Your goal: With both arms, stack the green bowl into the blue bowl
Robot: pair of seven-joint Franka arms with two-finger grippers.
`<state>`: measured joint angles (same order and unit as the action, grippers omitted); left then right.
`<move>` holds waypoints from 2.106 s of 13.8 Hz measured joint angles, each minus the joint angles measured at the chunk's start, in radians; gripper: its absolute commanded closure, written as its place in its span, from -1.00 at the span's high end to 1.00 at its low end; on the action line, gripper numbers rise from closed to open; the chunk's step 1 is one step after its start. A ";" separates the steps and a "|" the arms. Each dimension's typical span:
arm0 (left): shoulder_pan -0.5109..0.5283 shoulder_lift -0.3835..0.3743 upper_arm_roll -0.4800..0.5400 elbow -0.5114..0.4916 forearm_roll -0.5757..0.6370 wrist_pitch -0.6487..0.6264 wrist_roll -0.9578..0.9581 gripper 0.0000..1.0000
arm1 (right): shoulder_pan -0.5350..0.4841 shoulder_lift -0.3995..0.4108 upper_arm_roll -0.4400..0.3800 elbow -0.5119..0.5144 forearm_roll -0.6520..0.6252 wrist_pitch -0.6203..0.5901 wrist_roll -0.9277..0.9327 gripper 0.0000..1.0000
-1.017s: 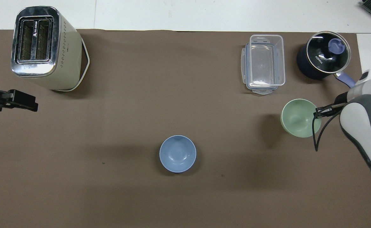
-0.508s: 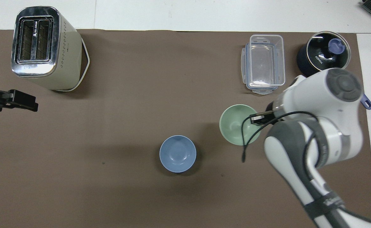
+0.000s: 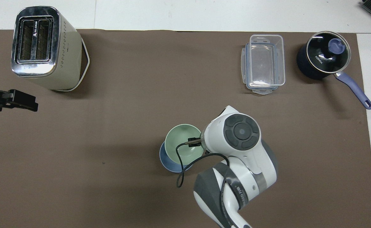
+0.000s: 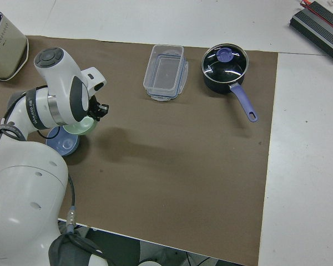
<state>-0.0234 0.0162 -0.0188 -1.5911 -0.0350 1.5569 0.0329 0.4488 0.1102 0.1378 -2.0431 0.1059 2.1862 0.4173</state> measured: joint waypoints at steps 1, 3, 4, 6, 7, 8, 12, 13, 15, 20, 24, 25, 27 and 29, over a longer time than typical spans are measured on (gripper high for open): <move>0.000 0.000 0.000 0.000 0.000 0.000 0.000 1.00 | 0.014 0.005 0.000 -0.002 0.000 0.002 0.009 -1.00; 0.000 0.000 0.000 0.000 0.000 0.000 0.000 1.00 | 0.021 0.010 -0.001 -0.015 0.000 0.013 0.009 -1.00; 0.000 0.000 0.000 0.000 0.000 0.000 0.000 1.00 | 0.027 0.012 -0.001 -0.029 0.000 0.032 0.009 -1.00; 0.000 0.000 0.000 0.000 0.000 0.000 0.000 1.00 | 0.040 0.020 -0.001 -0.068 0.000 0.094 0.009 -1.00; 0.000 0.000 0.000 0.000 0.000 0.000 0.000 1.00 | 0.043 0.026 -0.001 -0.082 0.000 0.118 0.009 -1.00; 0.000 0.000 0.000 0.000 0.000 0.000 0.000 1.00 | 0.043 0.034 -0.001 -0.089 0.000 0.134 0.009 -1.00; 0.000 0.000 0.000 0.000 0.000 0.000 0.000 1.00 | 0.043 0.039 -0.002 -0.090 0.000 0.140 0.009 0.34; 0.000 0.000 0.000 0.000 0.000 0.000 0.000 1.00 | 0.043 0.039 -0.002 -0.090 0.000 0.140 0.009 0.40; 0.000 0.000 0.000 0.000 0.000 0.000 0.000 1.00 | 0.043 0.039 -0.002 -0.080 0.000 0.140 0.009 0.97; 0.000 0.000 0.000 0.000 0.000 0.000 0.000 1.00 | 0.026 0.019 -0.022 -0.017 -0.001 0.099 0.009 1.00; 0.000 0.000 0.000 0.000 0.000 0.000 0.000 1.00 | -0.156 -0.055 -0.030 0.039 -0.004 -0.003 -0.027 1.00; 0.000 0.000 0.000 0.000 0.000 0.000 0.000 1.00 | -0.216 -0.072 -0.032 0.044 -0.004 -0.010 -0.062 1.00; 0.000 0.000 0.000 0.000 0.000 0.000 0.000 1.00 | -0.324 -0.093 -0.035 0.069 -0.004 -0.049 -0.139 1.00; 0.000 0.000 0.000 0.000 0.000 0.000 0.000 1.00 | -0.419 -0.098 -0.036 0.139 -0.004 -0.152 -0.205 1.00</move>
<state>-0.0234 0.0163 -0.0188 -1.5911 -0.0350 1.5569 0.0327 0.0302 0.0121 0.1017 -1.9038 0.1015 2.0342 0.2125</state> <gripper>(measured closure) 0.000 0.000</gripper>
